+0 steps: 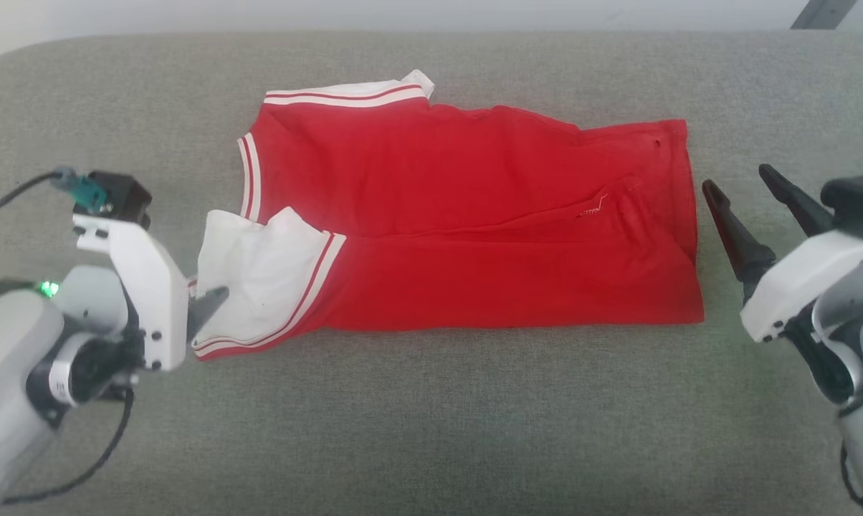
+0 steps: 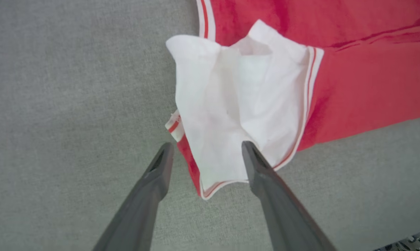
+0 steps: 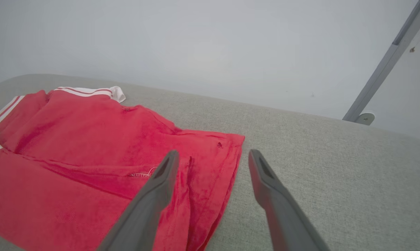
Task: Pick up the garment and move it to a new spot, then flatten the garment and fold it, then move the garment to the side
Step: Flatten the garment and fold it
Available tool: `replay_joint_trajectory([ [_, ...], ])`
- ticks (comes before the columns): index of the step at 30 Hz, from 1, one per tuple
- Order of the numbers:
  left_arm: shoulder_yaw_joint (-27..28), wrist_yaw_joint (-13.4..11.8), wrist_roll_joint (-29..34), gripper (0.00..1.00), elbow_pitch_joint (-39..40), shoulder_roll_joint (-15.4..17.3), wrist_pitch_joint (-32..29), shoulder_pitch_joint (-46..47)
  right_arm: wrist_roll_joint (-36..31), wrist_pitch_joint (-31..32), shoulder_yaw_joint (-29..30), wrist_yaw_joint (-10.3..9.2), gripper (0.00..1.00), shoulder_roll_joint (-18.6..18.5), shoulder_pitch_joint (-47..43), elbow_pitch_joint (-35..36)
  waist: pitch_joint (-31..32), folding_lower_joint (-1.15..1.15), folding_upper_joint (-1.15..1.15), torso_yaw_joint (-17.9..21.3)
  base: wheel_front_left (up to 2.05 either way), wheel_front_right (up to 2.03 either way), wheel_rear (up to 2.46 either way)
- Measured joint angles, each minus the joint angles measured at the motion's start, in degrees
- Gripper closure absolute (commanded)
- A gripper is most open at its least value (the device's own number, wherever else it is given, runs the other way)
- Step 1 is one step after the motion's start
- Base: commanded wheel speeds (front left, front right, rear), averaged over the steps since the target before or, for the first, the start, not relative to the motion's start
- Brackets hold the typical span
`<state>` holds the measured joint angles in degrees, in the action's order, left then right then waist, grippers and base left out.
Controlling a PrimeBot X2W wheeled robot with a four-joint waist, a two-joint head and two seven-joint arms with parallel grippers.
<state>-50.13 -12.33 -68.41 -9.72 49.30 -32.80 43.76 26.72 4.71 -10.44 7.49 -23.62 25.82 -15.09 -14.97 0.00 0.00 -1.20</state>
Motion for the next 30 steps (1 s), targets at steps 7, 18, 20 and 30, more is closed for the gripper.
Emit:
replay_joint_trajectory([
  [7,-0.1,-7.8,-1.7,0.00,10.4,5.3,-2.5,-5.4,-4.4,-0.2,5.4,0.00,0.00,4.6,-5.0,6.0,-0.9,0.00,0.00,0.9,0.00,0.00,0.00],
  [18,-0.8,-5.2,0.7,0.00,2.4,3.4,1.4,-6.1,-6.8,2.7,7.3,0.00,0.00,8.5,-8.6,11.5,-3.3,0.00,0.00,2.6,0.00,0.00,0.00],
  [20,-0.7,-4.7,0.5,0.00,0.9,2.6,1.8,-5.9,-6.8,3.0,7.3,0.00,0.00,8.7,-8.8,11.7,-3.6,0.00,0.00,2.7,0.00,0.00,0.00],
  [30,-1.8,2.3,0.1,1.00,-9.3,-2.6,0.8,-1.7,-5.1,11.9,6.3,0.00,0.00,8.8,-9.8,12.4,-5.0,0.00,0.00,2.9,0.00,0.00,0.00],
])
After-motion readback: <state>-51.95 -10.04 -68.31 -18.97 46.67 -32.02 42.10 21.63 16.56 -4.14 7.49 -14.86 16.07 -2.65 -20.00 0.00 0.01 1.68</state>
